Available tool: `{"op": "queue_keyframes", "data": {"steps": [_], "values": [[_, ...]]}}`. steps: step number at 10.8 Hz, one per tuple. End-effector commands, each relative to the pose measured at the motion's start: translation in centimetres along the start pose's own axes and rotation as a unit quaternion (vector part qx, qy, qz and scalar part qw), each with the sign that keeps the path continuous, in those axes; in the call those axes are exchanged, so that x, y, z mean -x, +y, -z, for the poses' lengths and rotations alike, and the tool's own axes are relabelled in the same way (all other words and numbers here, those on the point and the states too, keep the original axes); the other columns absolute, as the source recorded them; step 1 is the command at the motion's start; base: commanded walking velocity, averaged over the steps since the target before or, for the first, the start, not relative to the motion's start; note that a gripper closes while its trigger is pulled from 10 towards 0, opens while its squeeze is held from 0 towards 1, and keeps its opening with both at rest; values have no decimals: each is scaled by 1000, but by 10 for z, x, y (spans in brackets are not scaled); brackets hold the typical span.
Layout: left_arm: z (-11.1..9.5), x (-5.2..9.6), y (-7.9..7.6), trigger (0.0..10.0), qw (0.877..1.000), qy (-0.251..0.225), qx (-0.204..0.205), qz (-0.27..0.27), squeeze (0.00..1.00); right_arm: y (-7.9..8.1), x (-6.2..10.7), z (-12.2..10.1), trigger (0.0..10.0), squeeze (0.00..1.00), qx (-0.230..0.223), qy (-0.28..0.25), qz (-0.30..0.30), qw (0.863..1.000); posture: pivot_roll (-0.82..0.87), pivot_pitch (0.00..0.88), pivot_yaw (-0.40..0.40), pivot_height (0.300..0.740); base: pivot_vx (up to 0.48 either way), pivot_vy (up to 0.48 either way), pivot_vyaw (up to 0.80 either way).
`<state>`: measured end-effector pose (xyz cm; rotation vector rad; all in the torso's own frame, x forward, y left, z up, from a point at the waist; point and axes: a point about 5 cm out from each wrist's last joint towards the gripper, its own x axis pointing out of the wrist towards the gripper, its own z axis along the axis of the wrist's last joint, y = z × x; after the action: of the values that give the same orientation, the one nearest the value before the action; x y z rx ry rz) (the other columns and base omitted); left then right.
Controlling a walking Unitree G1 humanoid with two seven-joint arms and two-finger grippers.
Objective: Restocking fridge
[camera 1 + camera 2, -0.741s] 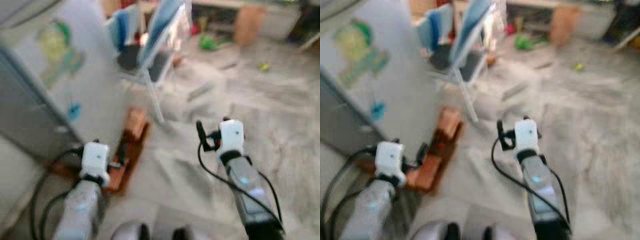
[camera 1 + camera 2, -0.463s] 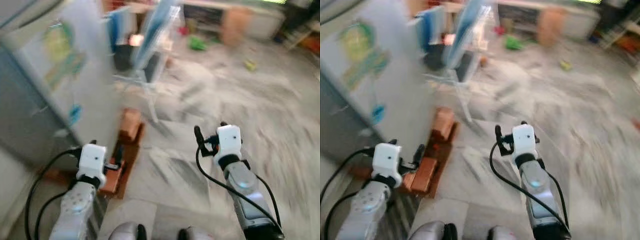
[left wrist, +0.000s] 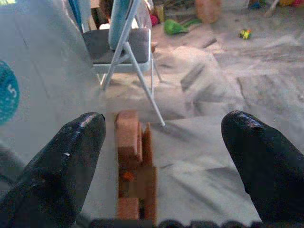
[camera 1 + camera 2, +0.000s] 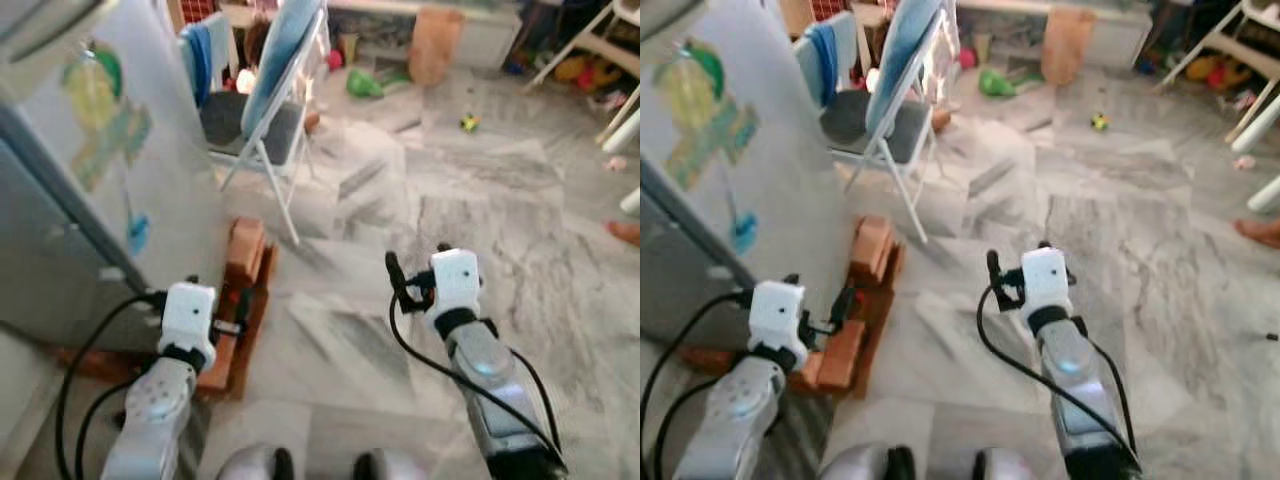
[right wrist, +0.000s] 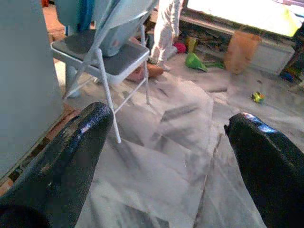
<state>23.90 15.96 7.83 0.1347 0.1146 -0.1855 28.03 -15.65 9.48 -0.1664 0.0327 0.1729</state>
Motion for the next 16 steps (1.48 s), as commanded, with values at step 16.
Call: {"op": "queue_keyframes", "data": {"steps": [16], "values": [[-3, -15, 62, 10000, 981, -10, 19, -192, 0, -4, 29, 8, 10000, 0, 3, 31, -1, 1000, -2, 161, -18, 740, 0, 123, 0]]}}
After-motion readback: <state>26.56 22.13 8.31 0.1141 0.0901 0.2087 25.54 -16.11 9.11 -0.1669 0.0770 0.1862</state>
